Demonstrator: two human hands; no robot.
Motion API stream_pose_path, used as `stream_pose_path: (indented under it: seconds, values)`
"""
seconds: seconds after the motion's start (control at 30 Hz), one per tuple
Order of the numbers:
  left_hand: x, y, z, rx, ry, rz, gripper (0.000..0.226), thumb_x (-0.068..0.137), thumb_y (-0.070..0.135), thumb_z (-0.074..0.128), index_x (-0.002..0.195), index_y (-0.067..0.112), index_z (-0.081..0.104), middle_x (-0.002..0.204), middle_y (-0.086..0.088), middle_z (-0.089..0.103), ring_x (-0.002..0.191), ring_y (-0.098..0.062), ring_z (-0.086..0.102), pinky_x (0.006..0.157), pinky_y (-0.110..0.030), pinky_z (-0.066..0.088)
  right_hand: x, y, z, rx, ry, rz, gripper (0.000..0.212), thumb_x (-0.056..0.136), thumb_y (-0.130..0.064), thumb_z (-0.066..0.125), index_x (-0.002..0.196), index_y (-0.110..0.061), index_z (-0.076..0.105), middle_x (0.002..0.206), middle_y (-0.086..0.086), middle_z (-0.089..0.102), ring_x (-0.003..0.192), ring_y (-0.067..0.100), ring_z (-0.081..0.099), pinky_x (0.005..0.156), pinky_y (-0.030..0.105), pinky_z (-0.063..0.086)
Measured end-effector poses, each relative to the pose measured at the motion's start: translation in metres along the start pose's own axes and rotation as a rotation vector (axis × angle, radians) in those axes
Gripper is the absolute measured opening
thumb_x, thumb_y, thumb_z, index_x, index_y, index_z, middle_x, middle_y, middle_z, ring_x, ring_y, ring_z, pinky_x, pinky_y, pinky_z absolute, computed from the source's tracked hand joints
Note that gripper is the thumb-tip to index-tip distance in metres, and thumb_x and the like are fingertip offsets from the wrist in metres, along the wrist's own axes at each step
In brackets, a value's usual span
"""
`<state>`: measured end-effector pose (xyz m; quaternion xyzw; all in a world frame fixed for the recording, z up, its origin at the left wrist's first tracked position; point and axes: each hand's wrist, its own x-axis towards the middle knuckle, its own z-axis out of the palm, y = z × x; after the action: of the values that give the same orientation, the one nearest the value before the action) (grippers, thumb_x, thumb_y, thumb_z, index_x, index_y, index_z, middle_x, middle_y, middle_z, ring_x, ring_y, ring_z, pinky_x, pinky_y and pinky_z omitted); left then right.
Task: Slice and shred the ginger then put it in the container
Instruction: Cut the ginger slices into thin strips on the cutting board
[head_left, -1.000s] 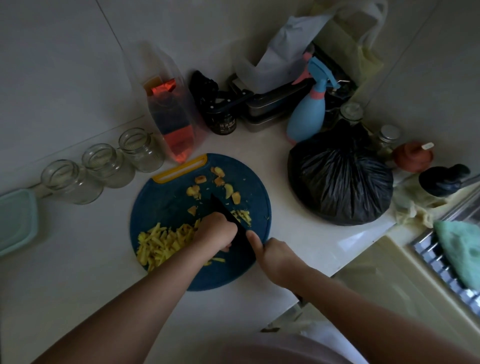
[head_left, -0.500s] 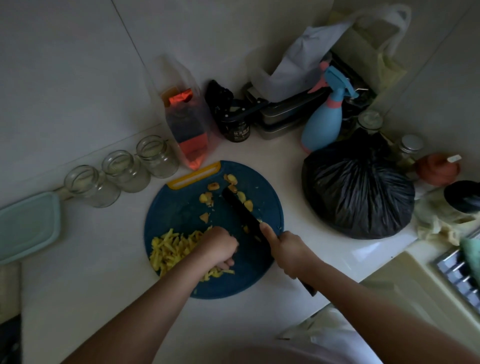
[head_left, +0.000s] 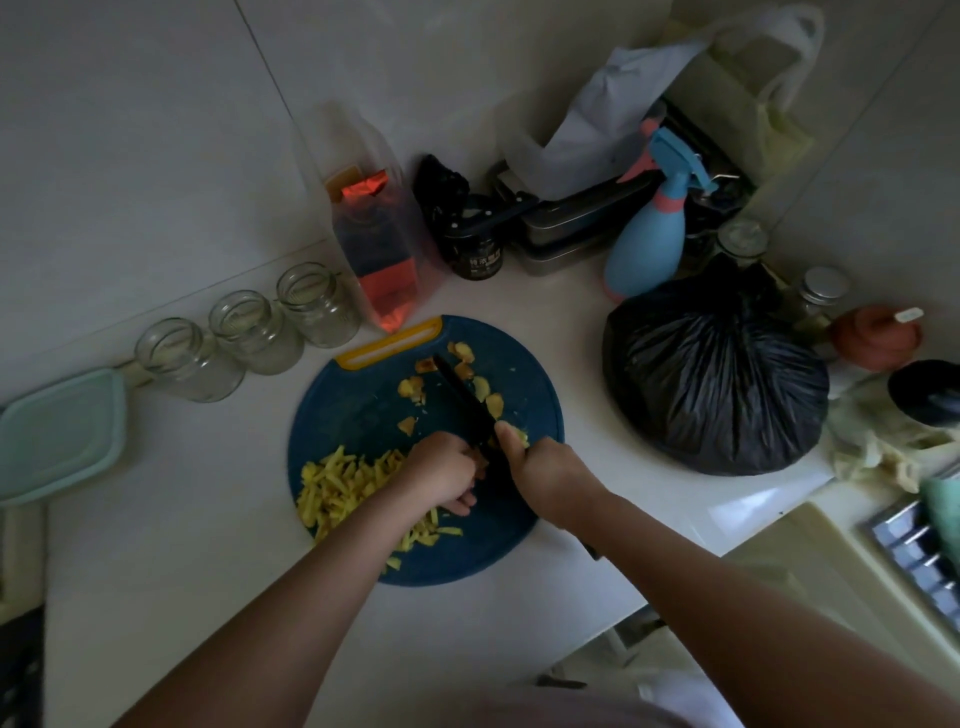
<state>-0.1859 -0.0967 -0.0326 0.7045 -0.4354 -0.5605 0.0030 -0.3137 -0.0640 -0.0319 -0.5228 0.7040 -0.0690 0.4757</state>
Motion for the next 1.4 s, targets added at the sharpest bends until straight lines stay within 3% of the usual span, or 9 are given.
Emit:
stream_pose_path:
  seconds: [0.1, 0.17, 0.23, 0.4, 0.6, 0.83, 0.97, 1.27, 1.4]
  values:
    - [-0.004, 0.001, -0.001, 0.007, -0.015, -0.075, 0.024, 0.102, 0.019, 0.044, 0.096, -0.001, 0.057, 0.068, -0.009, 0.046, 0.056, -0.019, 0.051, 0.038, -0.021, 0.047, 0.006, 0.003, -0.002, 0.09, -0.037, 0.043, 0.062, 0.096, -0.065, 0.02, 0.069, -0.015, 0.045, 0.067, 0.009, 0.052, 0.061, 0.022, 0.057, 0.062, 0.029, 0.044]
    - [-0.006, -0.002, -0.002, 0.042, -0.02, -0.132, 0.027, 0.101, 0.02, 0.047, 0.083, 0.001, 0.056, 0.067, -0.009, 0.046, 0.057, -0.018, 0.049, 0.04, -0.02, 0.046, 0.007, 0.008, -0.006, 0.246, -0.096, 0.112, 0.068, 0.092, -0.071, 0.025, 0.066, -0.012, 0.044, 0.053, 0.005, 0.047, 0.038, 0.016, 0.044, 0.044, 0.024, 0.038]
    - [-0.003, -0.005, -0.003, 0.05, -0.02, -0.161, 0.032, 0.1, 0.018, 0.047, 0.072, 0.003, 0.053, 0.068, -0.01, 0.048, 0.056, -0.018, 0.05, 0.04, -0.019, 0.046, 0.004, 0.012, -0.012, 0.372, -0.145, 0.134, 0.066, 0.091, -0.072, 0.03, 0.062, -0.014, 0.04, 0.045, 0.001, 0.039, 0.034, 0.015, 0.035, 0.04, 0.021, 0.033]
    - [-0.007, -0.007, -0.003, -0.074, -0.039, -0.194, 0.032, 0.1, 0.014, 0.048, 0.071, 0.002, 0.052, 0.07, -0.011, 0.049, 0.06, -0.018, 0.051, 0.06, -0.028, 0.053, -0.011, 0.016, -0.016, 0.466, -0.163, 0.068, 0.063, 0.092, -0.07, 0.031, 0.059, -0.017, 0.035, 0.042, -0.002, 0.034, 0.035, 0.013, 0.031, 0.039, 0.02, 0.03]
    - [-0.008, -0.009, 0.001, -0.085, 0.006, -0.043, 0.03, 0.101, 0.013, 0.044, 0.078, 0.001, 0.058, 0.067, -0.009, 0.055, 0.057, -0.017, 0.058, 0.043, -0.02, 0.052, -0.02, 0.02, -0.015, 0.396, -0.096, 0.06, 0.066, 0.088, -0.074, 0.034, 0.061, -0.014, 0.041, 0.043, -0.003, 0.04, 0.034, 0.013, 0.035, 0.04, 0.021, 0.032]
    - [-0.012, -0.009, 0.0, -0.068, 0.002, 0.021, 0.022, 0.097, 0.009, 0.049, 0.081, -0.001, 0.062, 0.066, -0.009, 0.056, 0.057, -0.018, 0.06, 0.044, -0.02, 0.052, -0.036, 0.034, -0.002, 0.16, -0.087, 0.014, 0.066, 0.092, -0.069, 0.032, 0.064, -0.012, 0.049, 0.057, 0.0, 0.047, 0.043, 0.008, 0.041, 0.046, 0.021, 0.035]
    - [-0.01, -0.005, -0.002, -0.023, -0.006, 0.039, 0.022, 0.097, 0.01, 0.049, 0.083, -0.001, 0.063, 0.065, -0.008, 0.056, 0.055, -0.016, 0.06, 0.043, -0.018, 0.049, -0.036, 0.037, 0.004, 0.179, -0.097, 0.001, 0.064, 0.092, -0.068, 0.032, 0.063, -0.013, 0.047, 0.055, -0.002, 0.046, 0.035, 0.002, 0.038, 0.046, 0.018, 0.034]
    - [-0.003, -0.001, -0.008, 0.028, -0.051, 0.003, 0.025, 0.097, 0.006, 0.043, 0.08, 0.002, 0.06, 0.064, -0.006, 0.056, 0.055, -0.014, 0.06, 0.043, -0.018, 0.048, -0.039, 0.038, 0.009, -0.006, -0.049, -0.1, 0.064, 0.095, -0.064, 0.027, 0.058, -0.014, 0.043, 0.059, 0.001, 0.049, 0.053, 0.01, 0.045, 0.058, 0.024, 0.039]
    - [0.001, -0.001, -0.009, 0.004, -0.053, -0.03, 0.026, 0.097, 0.001, 0.04, 0.081, -0.001, 0.061, 0.068, -0.009, 0.059, 0.056, -0.016, 0.061, 0.044, -0.019, 0.05, -0.036, 0.037, 0.019, -0.072, -0.008, -0.095, 0.065, 0.092, -0.068, 0.024, 0.061, -0.015, 0.046, 0.065, 0.006, 0.054, 0.064, 0.02, 0.055, 0.068, 0.034, 0.047]
